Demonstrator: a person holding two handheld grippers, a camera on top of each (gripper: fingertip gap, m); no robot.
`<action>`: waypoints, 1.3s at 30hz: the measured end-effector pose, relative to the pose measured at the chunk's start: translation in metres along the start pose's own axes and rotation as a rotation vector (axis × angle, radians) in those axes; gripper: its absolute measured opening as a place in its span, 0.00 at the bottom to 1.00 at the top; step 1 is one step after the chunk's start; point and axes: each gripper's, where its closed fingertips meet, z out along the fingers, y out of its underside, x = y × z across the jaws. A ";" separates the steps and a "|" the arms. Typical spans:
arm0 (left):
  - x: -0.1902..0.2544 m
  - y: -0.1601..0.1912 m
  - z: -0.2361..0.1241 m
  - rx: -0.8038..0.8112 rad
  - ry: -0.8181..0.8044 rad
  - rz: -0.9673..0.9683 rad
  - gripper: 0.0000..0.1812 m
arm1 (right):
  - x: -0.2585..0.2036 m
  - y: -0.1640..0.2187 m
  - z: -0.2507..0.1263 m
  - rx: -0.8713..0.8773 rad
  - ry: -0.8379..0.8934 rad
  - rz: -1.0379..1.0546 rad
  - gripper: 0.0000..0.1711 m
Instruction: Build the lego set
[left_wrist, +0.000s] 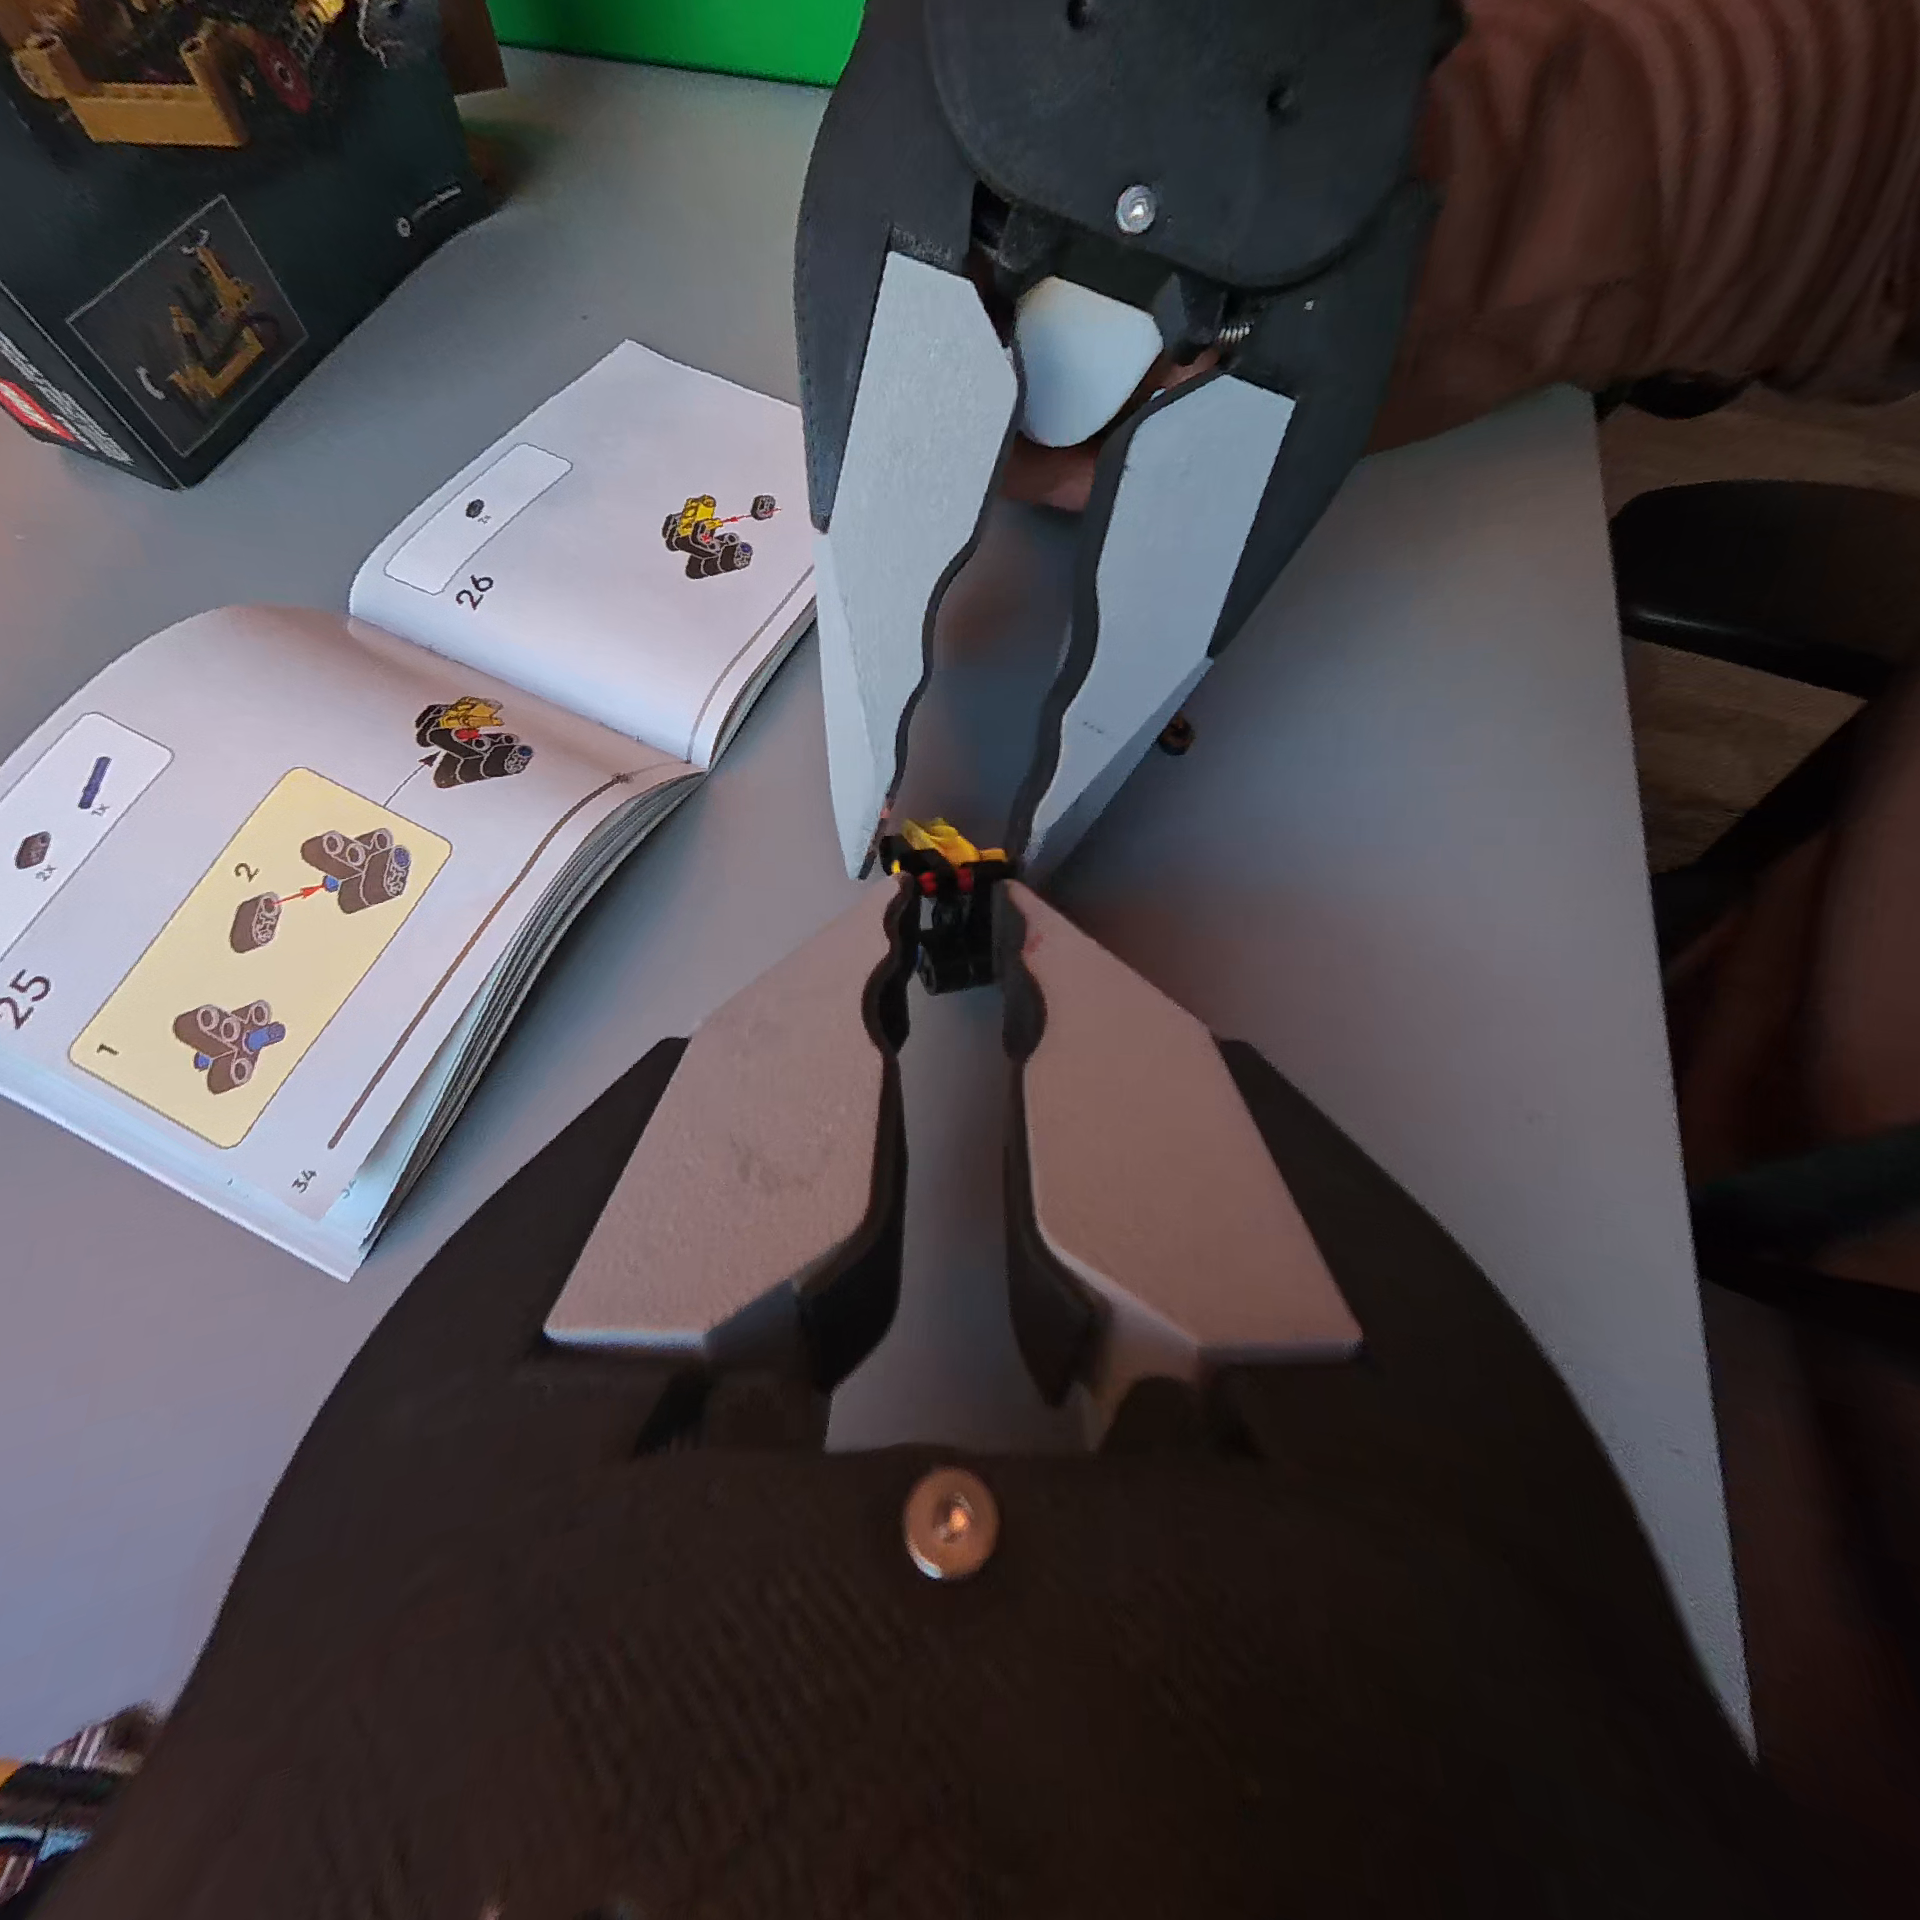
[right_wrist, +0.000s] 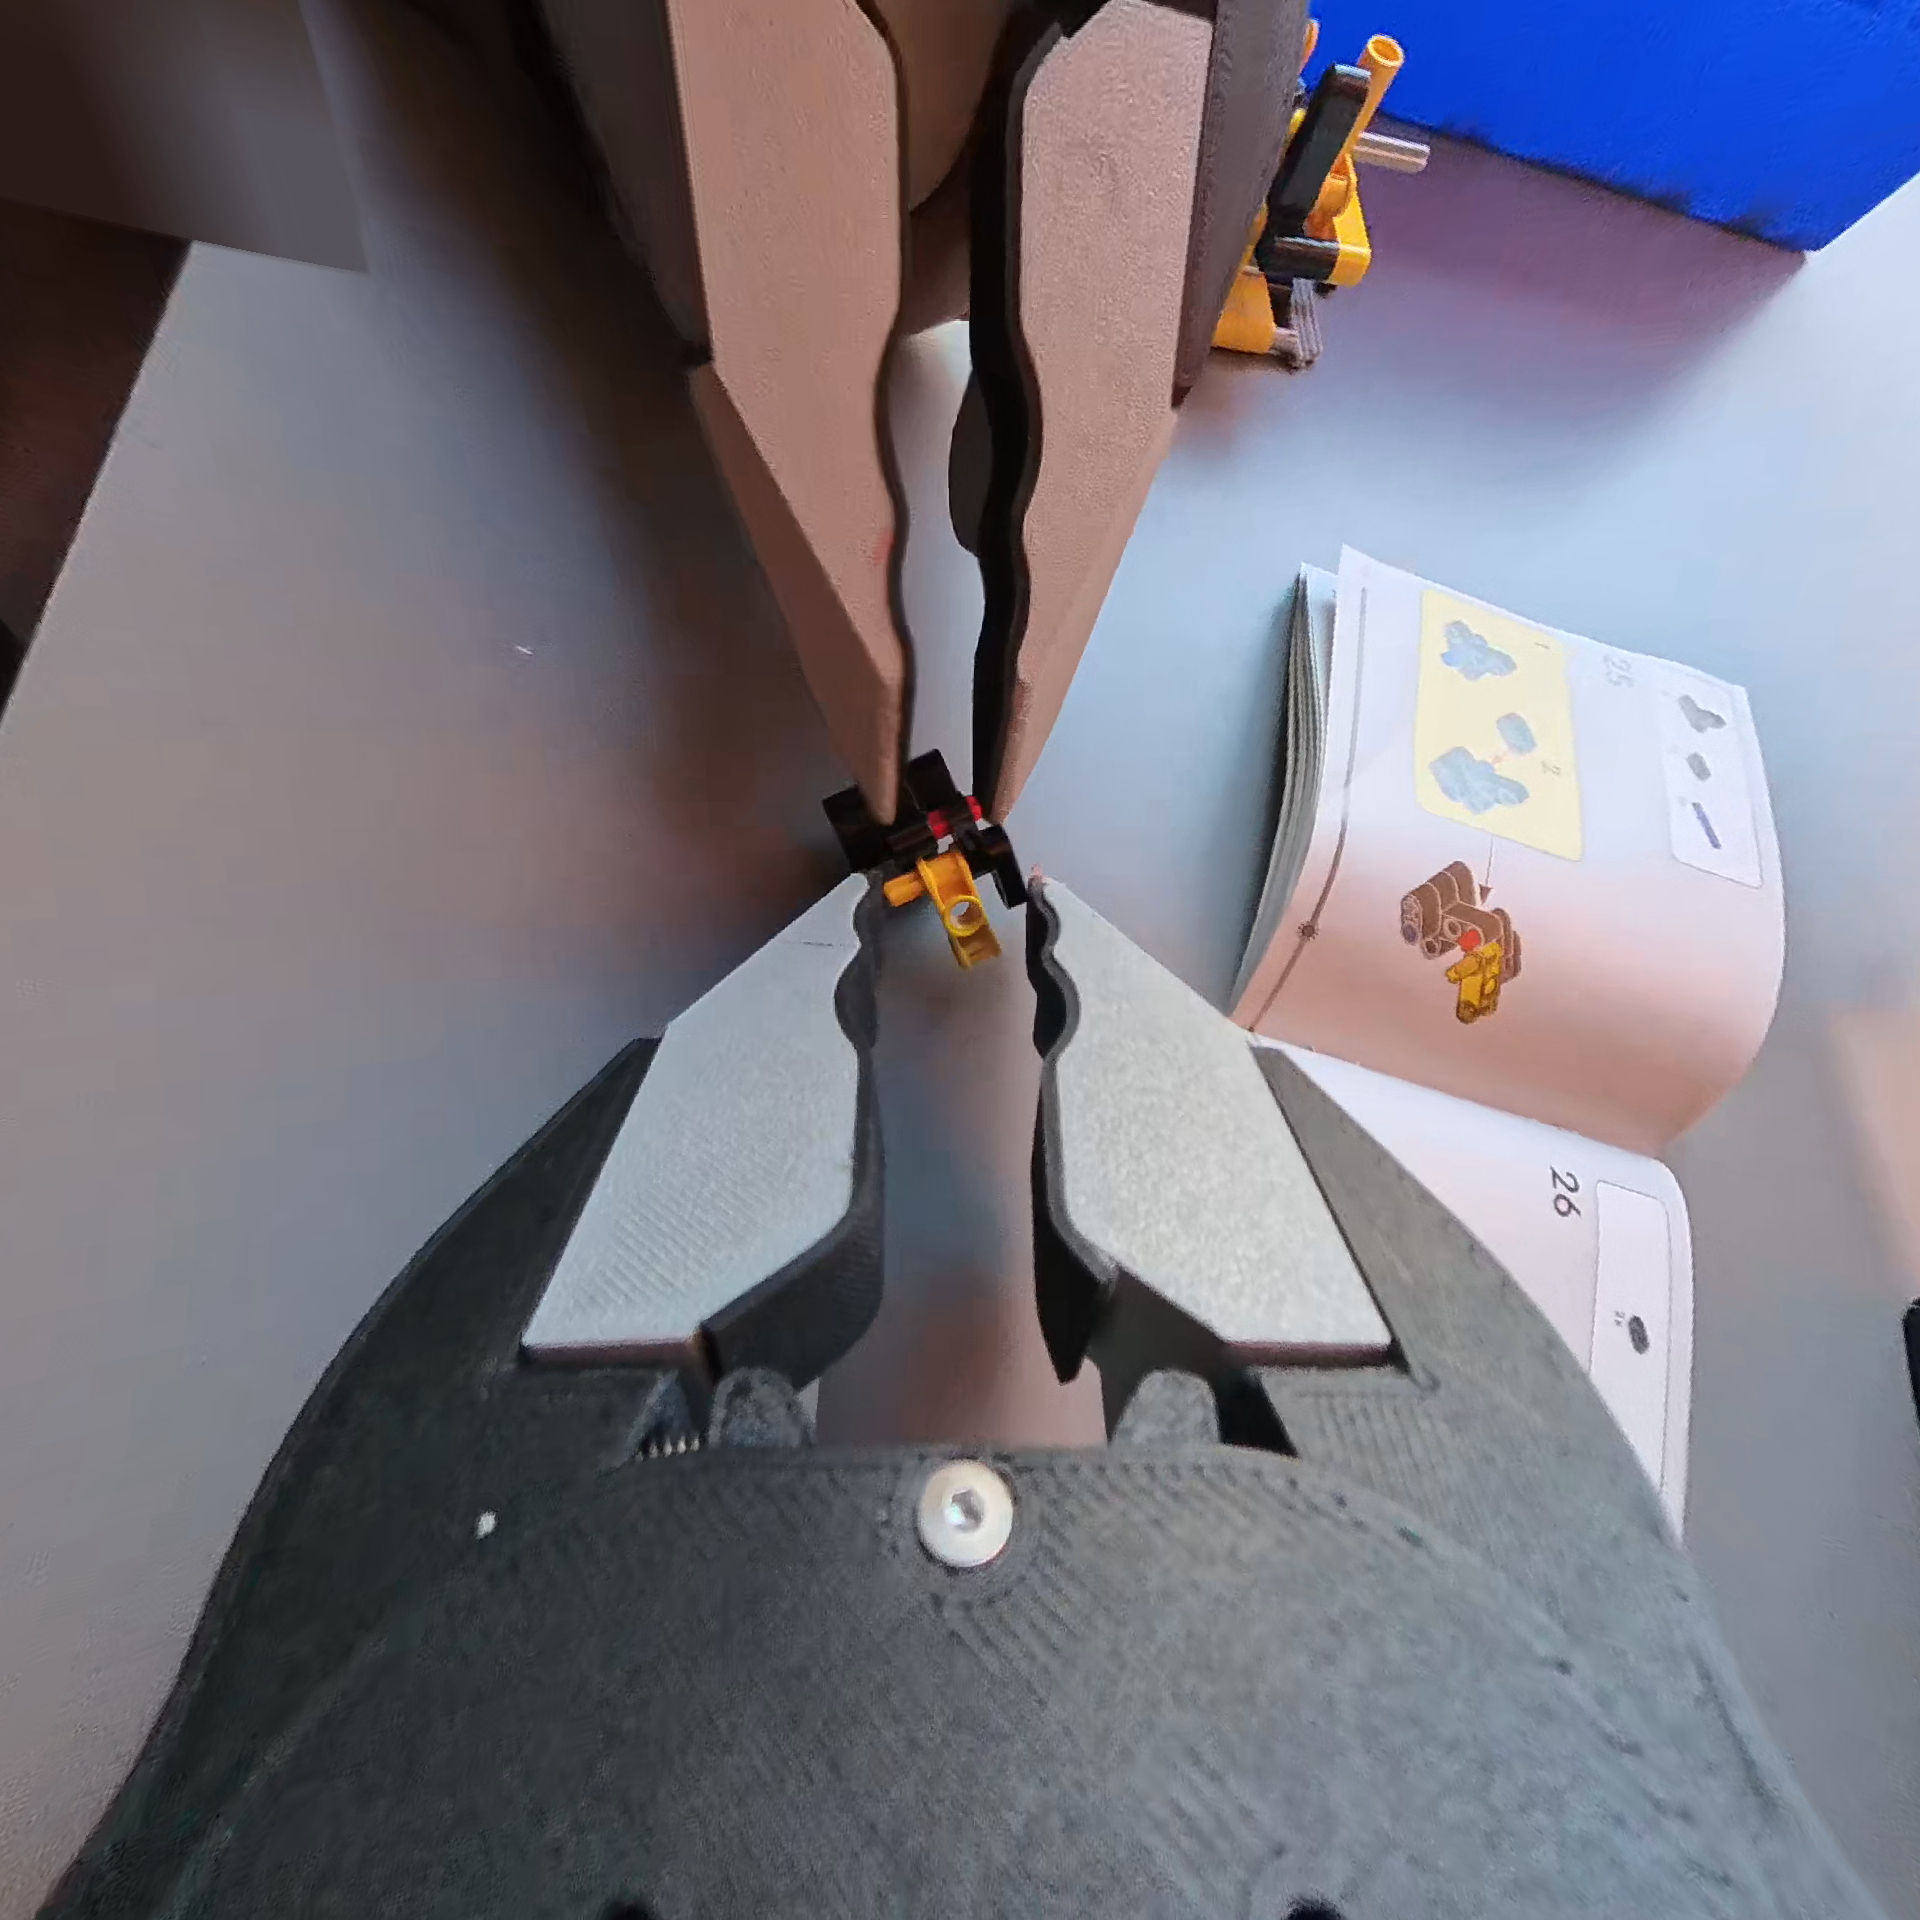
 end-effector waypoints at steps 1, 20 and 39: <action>0.000 0.000 0.000 0.000 -0.001 0.004 0.05 | -0.001 0.000 0.000 -0.004 0.000 -0.001 0.14; 0.004 -0.004 -0.004 0.033 -0.018 0.105 0.03 | 0.000 0.001 0.003 -0.021 -0.022 0.099 0.14; 0.005 -0.003 -0.005 0.034 -0.061 0.204 0.05 | -0.005 0.000 0.003 -0.034 -0.021 0.050 0.14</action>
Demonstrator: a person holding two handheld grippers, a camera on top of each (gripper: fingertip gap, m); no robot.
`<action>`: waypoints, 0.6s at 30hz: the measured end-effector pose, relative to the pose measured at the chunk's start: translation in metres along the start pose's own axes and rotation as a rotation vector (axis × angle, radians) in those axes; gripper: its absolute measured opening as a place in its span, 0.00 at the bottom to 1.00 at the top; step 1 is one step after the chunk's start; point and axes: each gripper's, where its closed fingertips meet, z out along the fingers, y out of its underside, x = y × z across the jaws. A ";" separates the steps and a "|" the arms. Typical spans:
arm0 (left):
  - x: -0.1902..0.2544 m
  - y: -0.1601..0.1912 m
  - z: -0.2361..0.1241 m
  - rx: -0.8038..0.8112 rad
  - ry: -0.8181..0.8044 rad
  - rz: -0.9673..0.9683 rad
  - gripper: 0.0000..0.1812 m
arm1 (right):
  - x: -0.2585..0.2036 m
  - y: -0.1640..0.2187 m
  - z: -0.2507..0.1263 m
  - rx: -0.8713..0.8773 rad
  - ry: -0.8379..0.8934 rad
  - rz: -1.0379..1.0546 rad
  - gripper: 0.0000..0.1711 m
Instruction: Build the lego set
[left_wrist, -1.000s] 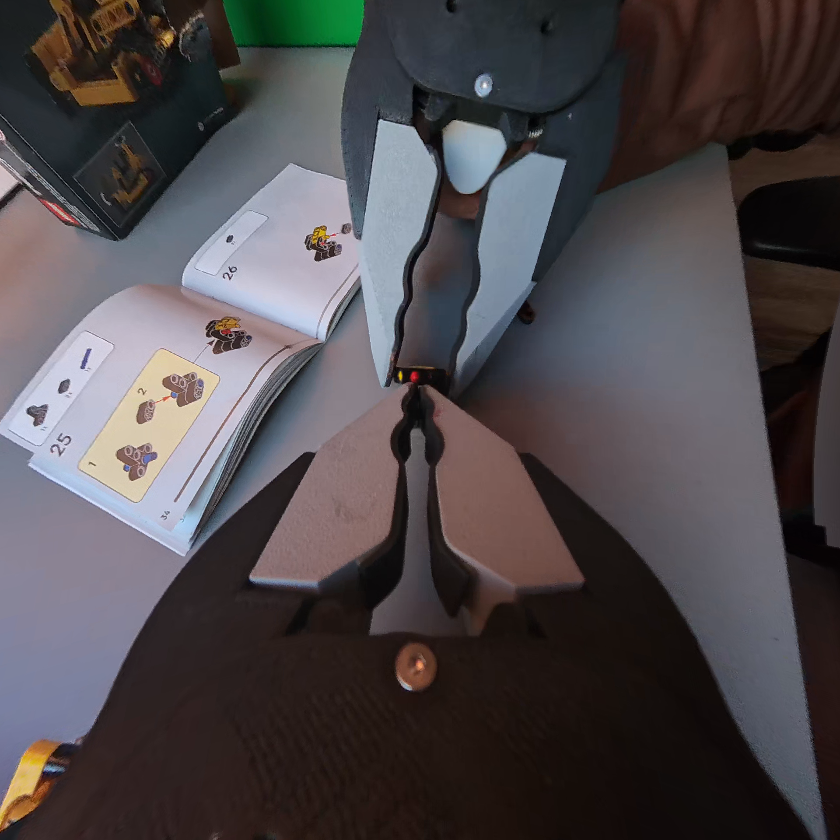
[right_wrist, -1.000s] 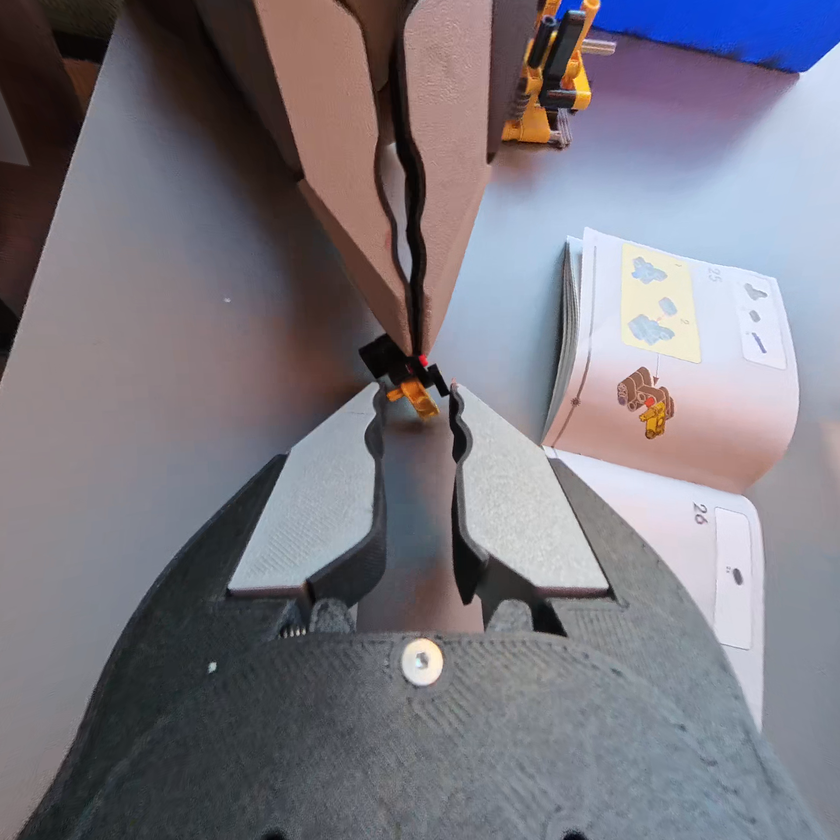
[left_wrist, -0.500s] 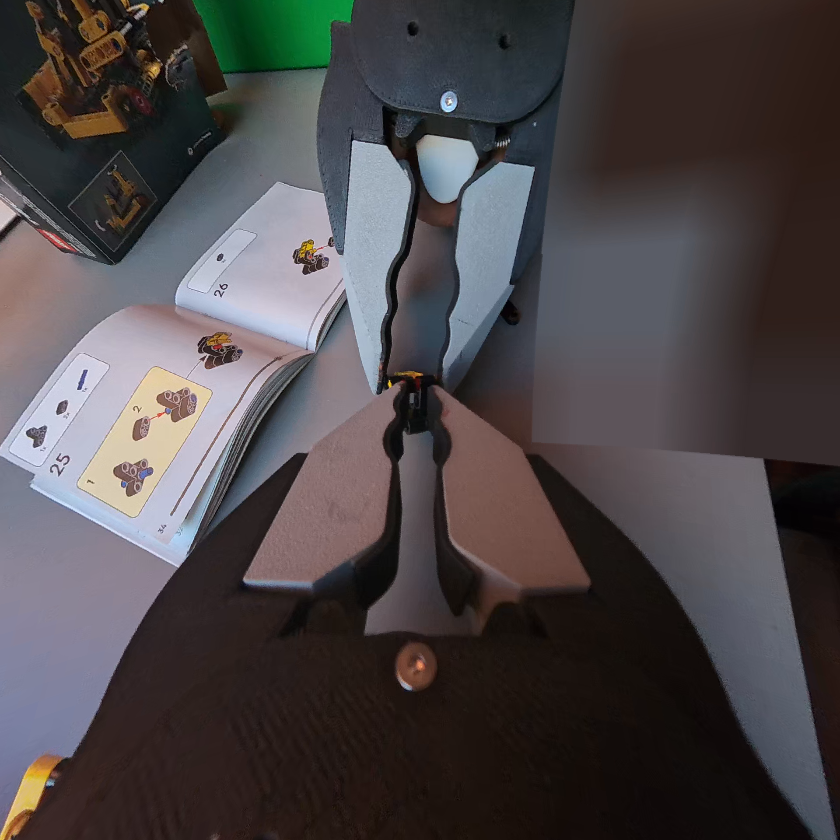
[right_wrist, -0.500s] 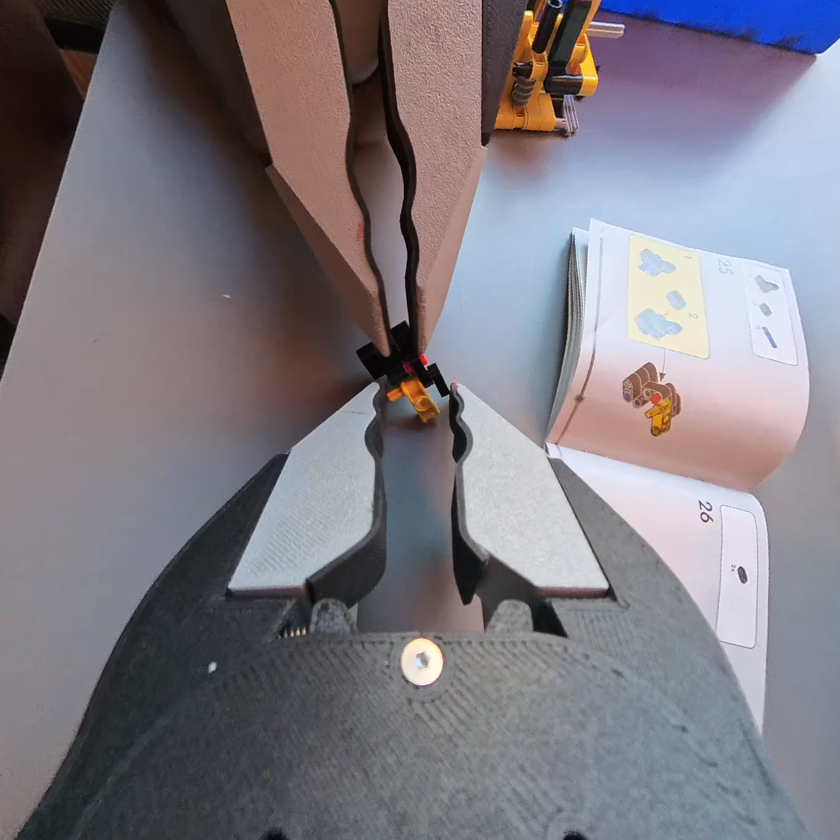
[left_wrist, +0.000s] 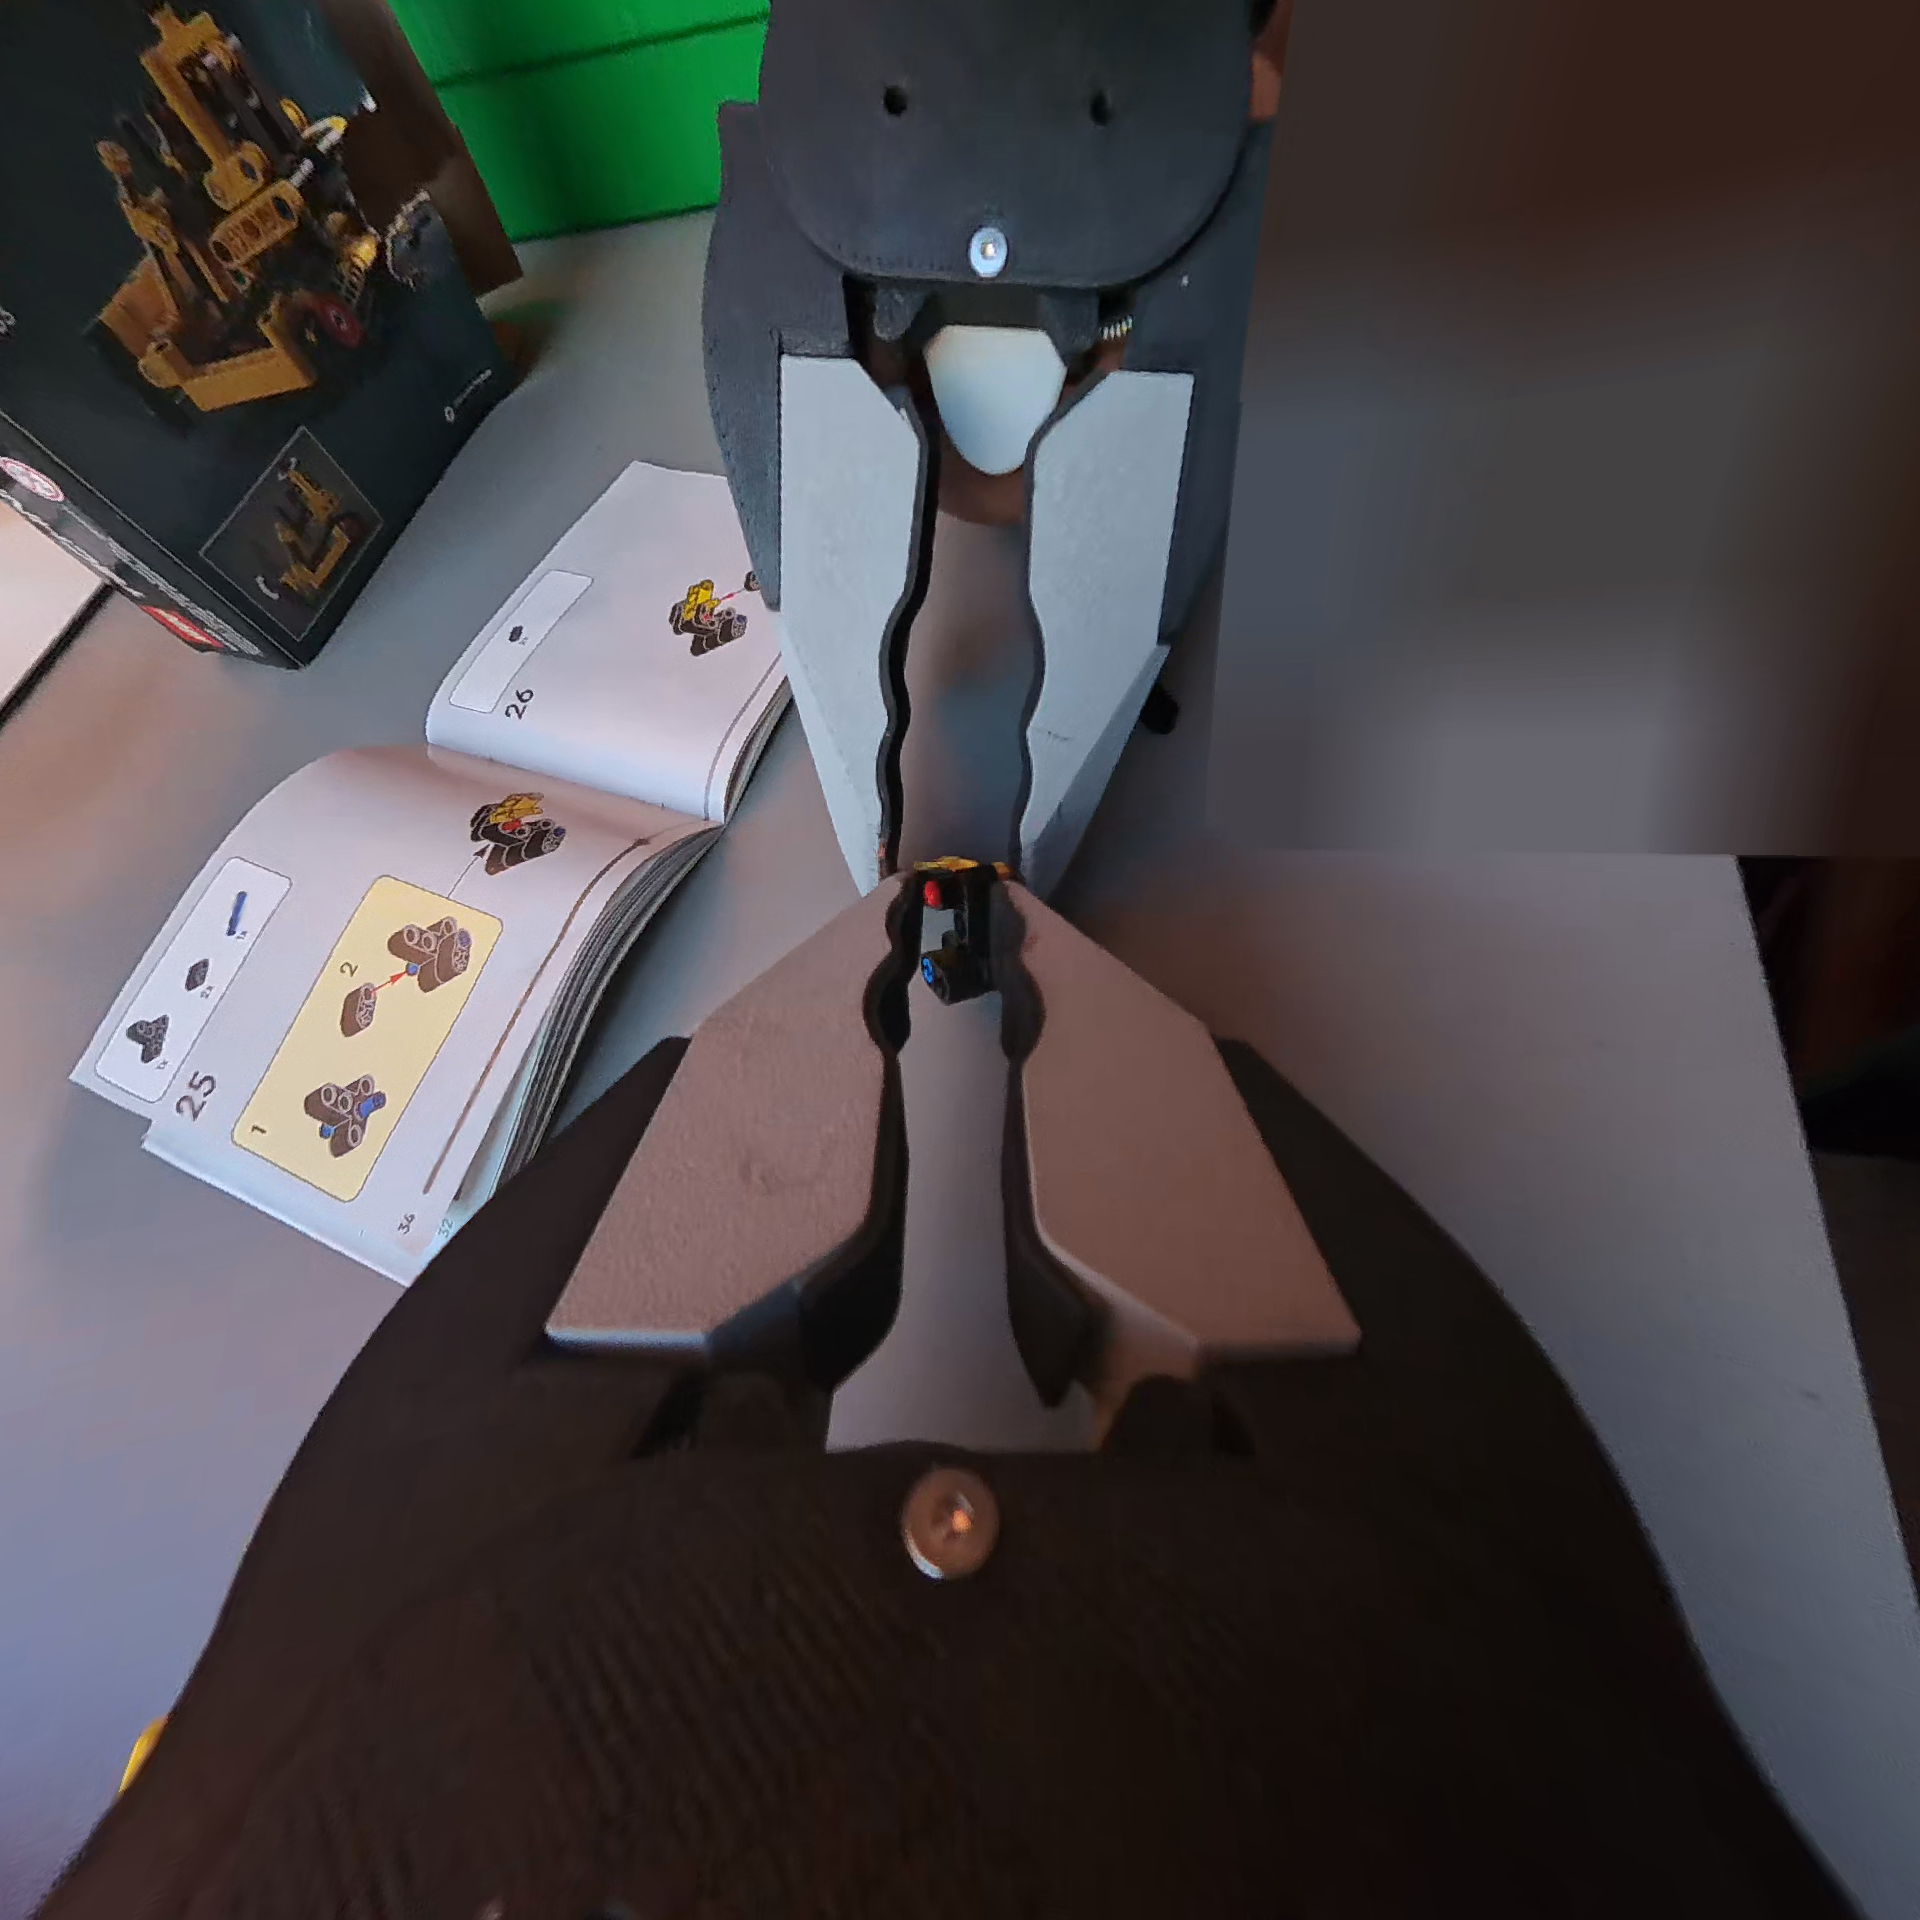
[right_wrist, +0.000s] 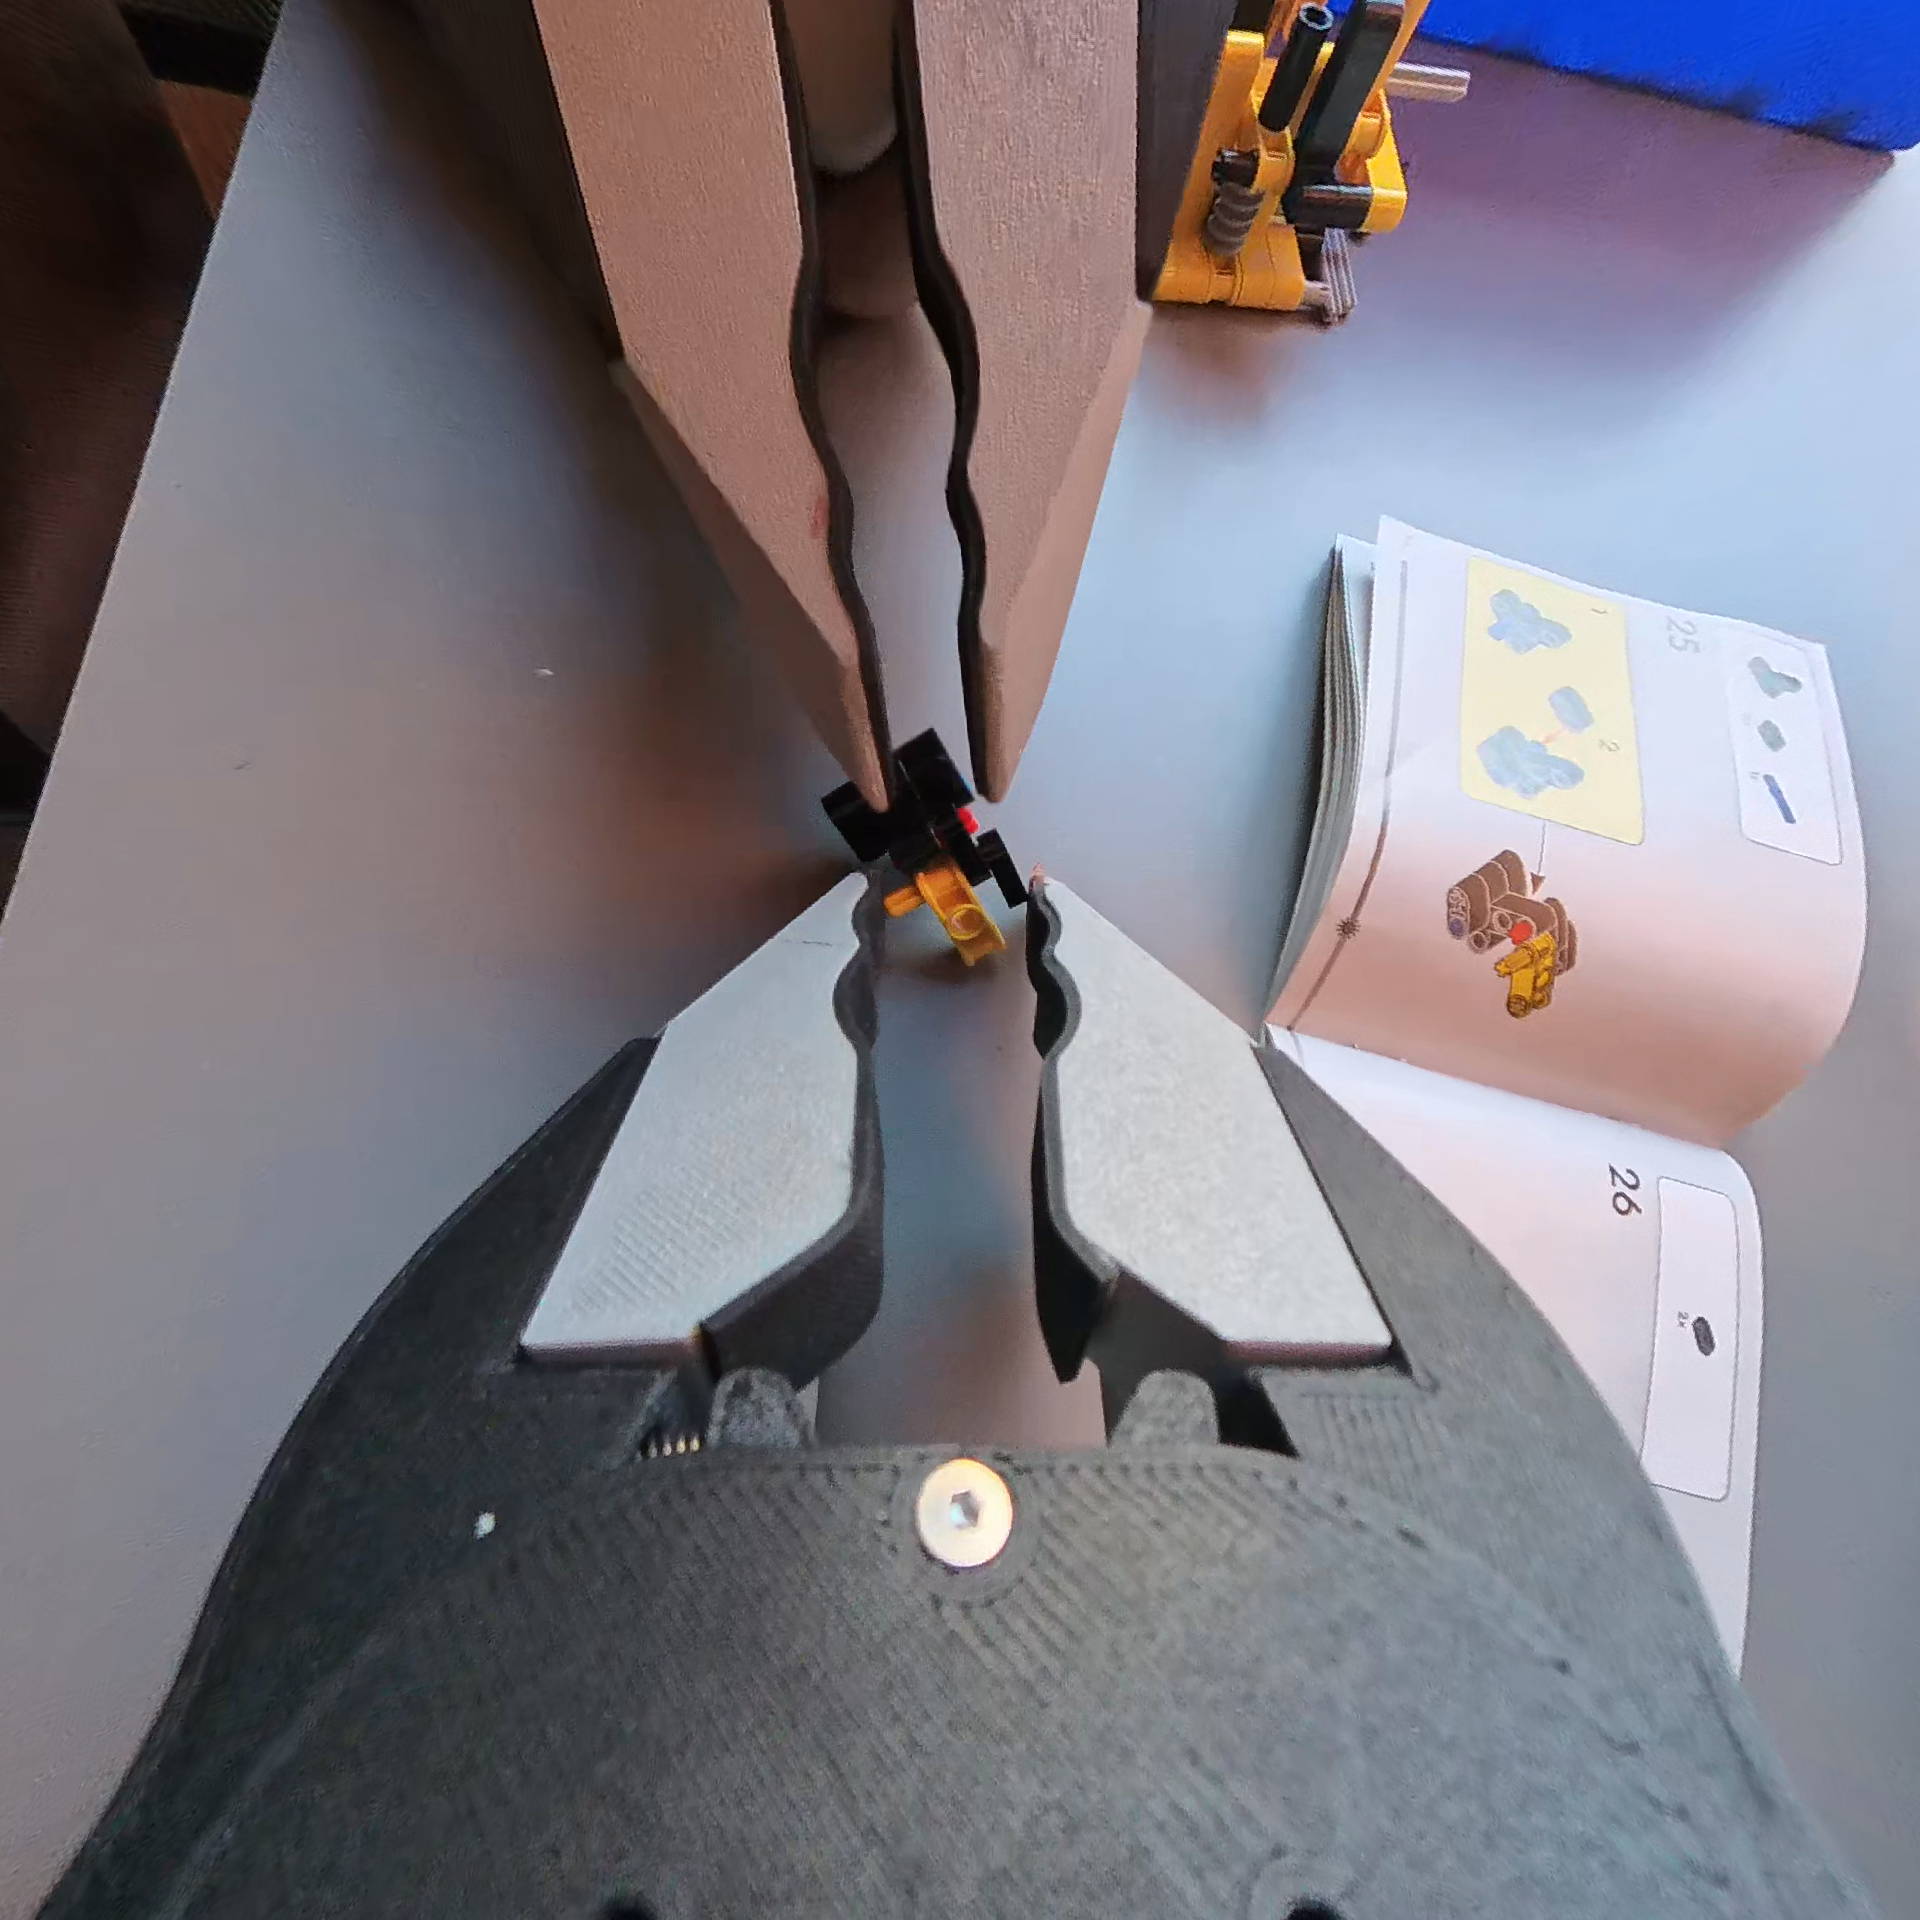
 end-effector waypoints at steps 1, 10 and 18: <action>0.002 0.002 0.002 -0.020 0.002 0.018 0.05 | -0.001 0.000 0.000 -0.001 0.000 -0.003 0.14; 0.002 0.004 0.006 -0.047 -0.046 0.079 0.06 | -0.002 0.000 0.000 -0.007 -0.001 -0.009 0.14; 0.001 0.006 0.003 -0.047 0.027 -0.034 0.00 | -0.004 -0.001 0.000 0.007 0.002 -0.054 0.14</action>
